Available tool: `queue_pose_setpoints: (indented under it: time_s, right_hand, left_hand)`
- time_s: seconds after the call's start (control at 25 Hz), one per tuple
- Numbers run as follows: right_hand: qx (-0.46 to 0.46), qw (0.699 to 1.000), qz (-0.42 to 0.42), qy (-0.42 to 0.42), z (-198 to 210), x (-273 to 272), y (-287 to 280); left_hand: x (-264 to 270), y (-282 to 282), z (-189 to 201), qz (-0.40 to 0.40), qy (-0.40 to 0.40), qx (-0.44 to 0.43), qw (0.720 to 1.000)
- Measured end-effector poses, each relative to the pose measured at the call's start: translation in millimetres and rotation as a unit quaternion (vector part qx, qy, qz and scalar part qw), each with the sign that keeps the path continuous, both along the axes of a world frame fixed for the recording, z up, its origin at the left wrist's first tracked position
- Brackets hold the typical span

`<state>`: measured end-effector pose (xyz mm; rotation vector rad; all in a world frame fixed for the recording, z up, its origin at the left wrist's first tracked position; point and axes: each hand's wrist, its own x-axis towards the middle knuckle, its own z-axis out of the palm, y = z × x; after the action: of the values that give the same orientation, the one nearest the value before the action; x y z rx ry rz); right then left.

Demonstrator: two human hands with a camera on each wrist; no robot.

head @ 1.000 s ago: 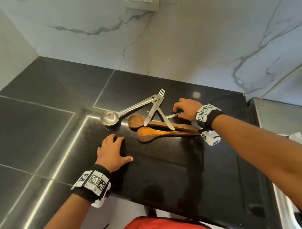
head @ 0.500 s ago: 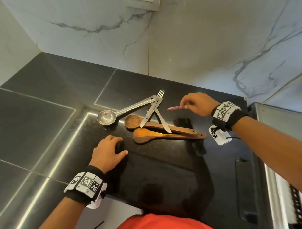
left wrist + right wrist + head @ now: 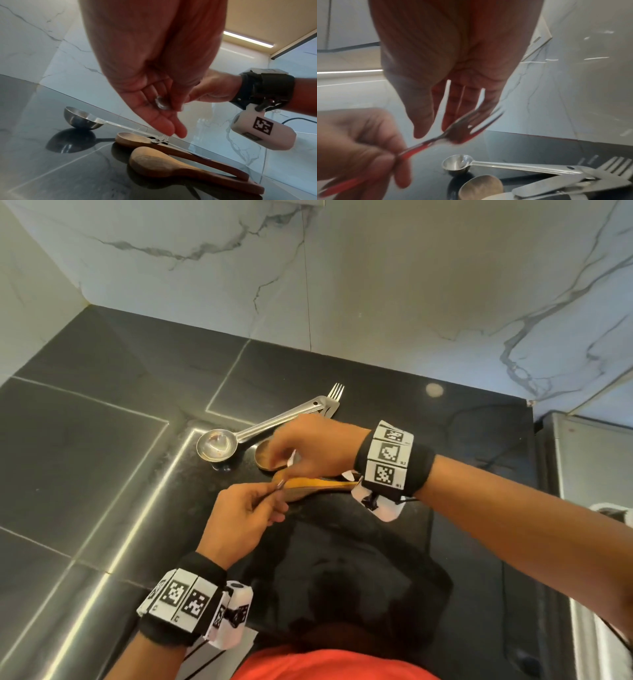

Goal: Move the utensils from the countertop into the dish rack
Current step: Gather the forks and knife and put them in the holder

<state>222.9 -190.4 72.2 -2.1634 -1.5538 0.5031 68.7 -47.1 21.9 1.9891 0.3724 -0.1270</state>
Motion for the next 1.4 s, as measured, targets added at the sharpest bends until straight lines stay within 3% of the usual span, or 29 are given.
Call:
queue_pose_setpoints:
  time_s: [0.12,0.2,0.36,0.52,0.8,0.96,1.12,1.24,1.4]
  right_hand:
    - [0.091,0.967,-0.239,-0.001,-15,34,-3]
    - [0.010,0.930,-0.367,0.014,-33,57,-7]
    - [-0.184,0.875,-0.444,0.055,-72,77,0]
    - [-0.173,0.851,-0.485,0.102,-81,83,13]
    - [-0.160,0.810,-0.542,0.157,-75,93,8]
    - [-0.049,0.812,-0.563,0.146,-51,72,-6]
    - [0.121,0.809,-0.501,0.283,-22,5,0]
    - [0.153,0.802,-0.464,0.344,-27,-33,20]
    - [0.181,0.815,-0.431,0.344,-46,-57,43]
  left_hand:
    - [-3,25,-4,0.061,0.028,-0.037,0.997]
    - [-3,44,-7,0.091,0.027,-0.079,0.992]
    - [0,69,-8,0.138,0.014,-0.194,0.971]
    - [3,82,-8,0.138,-0.003,-0.240,0.961]
    - [6,101,-11,0.123,0.003,-0.236,0.964]
    - [10,105,-11,0.138,-0.006,-0.270,0.953]
    - [18,93,-11,0.162,-0.003,-0.334,0.929]
    - [26,78,-12,0.159,0.014,-0.350,0.923]
    - [32,61,-7,0.138,0.031,-0.374,0.916]
